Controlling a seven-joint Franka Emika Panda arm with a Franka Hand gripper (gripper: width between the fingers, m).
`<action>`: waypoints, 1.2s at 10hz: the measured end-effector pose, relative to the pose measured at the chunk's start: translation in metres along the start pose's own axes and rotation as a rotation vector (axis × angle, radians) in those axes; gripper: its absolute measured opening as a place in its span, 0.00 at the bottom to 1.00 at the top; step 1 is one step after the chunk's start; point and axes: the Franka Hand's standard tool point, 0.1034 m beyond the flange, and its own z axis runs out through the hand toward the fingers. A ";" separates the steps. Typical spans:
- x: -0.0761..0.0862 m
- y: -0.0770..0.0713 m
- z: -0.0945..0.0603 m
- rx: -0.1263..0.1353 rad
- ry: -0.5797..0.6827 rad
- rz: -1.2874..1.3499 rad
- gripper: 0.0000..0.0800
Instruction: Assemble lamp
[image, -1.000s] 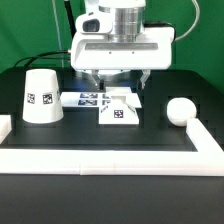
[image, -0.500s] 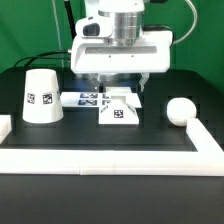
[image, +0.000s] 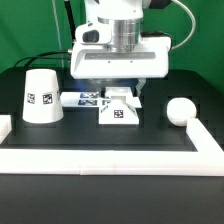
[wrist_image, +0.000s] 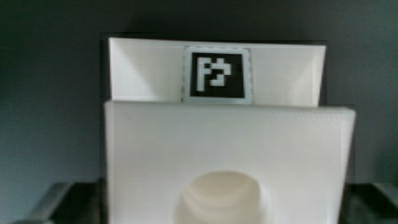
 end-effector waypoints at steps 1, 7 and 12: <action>0.000 0.000 0.000 0.000 0.001 0.000 0.67; 0.002 -0.001 0.000 0.000 0.000 -0.001 0.67; 0.050 -0.010 -0.005 0.003 0.048 -0.018 0.67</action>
Offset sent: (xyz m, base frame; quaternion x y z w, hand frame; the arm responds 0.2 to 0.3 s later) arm 0.0000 0.0000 0.0000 0.0000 0.0000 0.0000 1.0000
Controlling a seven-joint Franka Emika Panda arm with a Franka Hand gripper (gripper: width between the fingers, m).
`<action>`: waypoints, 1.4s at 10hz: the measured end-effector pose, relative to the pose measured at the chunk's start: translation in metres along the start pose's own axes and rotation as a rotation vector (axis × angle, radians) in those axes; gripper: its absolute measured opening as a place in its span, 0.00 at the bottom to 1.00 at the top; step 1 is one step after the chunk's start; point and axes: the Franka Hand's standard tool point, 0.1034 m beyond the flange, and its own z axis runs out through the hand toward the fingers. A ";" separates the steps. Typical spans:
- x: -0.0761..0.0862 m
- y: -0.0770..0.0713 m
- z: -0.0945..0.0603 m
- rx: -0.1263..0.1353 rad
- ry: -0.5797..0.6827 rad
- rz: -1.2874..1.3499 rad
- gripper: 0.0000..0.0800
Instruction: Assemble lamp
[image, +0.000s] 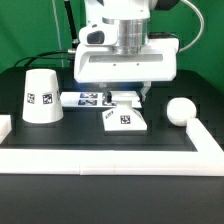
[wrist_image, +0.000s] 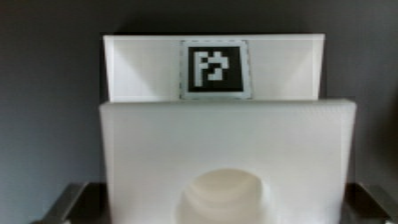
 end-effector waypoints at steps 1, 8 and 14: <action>0.010 -0.002 -0.001 0.000 0.011 -0.005 0.67; 0.073 -0.024 -0.003 0.005 0.083 -0.035 0.67; 0.120 -0.045 -0.005 0.012 0.126 -0.033 0.67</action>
Offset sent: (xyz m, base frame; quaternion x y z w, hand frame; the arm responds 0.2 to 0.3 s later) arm 0.0380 0.0149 -0.0100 -0.0012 0.0025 0.0215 0.9998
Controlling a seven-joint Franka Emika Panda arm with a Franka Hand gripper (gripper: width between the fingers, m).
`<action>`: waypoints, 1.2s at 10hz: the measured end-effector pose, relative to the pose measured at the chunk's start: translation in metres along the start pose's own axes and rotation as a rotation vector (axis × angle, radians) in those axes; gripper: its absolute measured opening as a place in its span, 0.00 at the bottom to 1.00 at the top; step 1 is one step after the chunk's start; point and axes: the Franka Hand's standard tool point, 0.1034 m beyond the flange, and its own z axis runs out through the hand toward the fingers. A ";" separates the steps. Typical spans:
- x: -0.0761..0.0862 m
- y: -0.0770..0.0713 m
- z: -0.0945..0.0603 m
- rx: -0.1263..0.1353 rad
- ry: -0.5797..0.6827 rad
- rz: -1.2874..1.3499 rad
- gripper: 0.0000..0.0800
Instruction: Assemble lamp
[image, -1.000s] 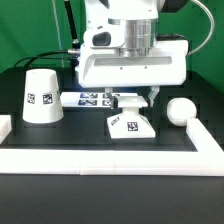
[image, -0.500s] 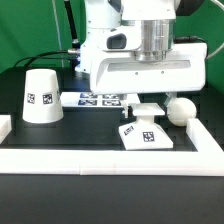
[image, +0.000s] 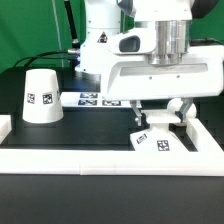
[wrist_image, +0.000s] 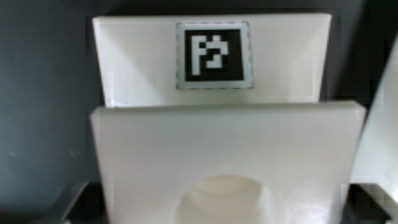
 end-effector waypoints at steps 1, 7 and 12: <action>0.006 -0.002 0.001 0.001 0.007 0.004 0.67; 0.033 -0.011 0.001 0.013 0.000 0.103 0.67; 0.023 -0.021 0.002 0.014 0.009 0.096 0.74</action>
Offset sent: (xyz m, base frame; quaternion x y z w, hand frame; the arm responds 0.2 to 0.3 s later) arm 0.0303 0.0118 -0.0073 -0.0007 -0.0033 0.0620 0.9981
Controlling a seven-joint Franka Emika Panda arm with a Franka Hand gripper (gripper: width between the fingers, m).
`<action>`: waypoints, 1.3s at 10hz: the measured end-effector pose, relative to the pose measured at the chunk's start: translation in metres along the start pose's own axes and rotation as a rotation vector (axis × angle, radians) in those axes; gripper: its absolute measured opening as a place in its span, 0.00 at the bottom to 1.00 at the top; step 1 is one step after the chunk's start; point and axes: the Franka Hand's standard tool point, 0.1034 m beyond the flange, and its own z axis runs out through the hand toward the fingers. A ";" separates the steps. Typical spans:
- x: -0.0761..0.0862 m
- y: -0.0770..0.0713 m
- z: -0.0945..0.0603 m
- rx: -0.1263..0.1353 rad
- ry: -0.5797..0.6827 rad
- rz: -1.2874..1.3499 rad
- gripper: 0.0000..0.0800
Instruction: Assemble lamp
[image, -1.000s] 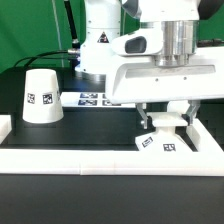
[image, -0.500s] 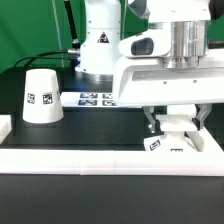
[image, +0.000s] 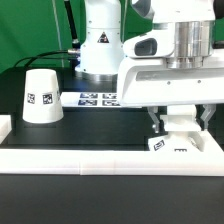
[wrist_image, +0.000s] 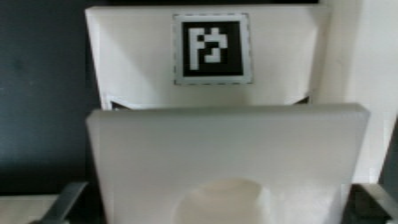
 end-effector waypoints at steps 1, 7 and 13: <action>-0.010 -0.004 0.000 0.001 -0.008 -0.010 0.84; -0.074 -0.010 -0.023 -0.005 -0.041 -0.075 0.87; -0.115 -0.002 -0.038 -0.013 -0.070 -0.134 0.87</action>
Offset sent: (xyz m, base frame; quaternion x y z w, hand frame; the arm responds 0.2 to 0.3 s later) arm -0.0455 0.0123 0.0124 0.0054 -0.0086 -0.0274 0.9996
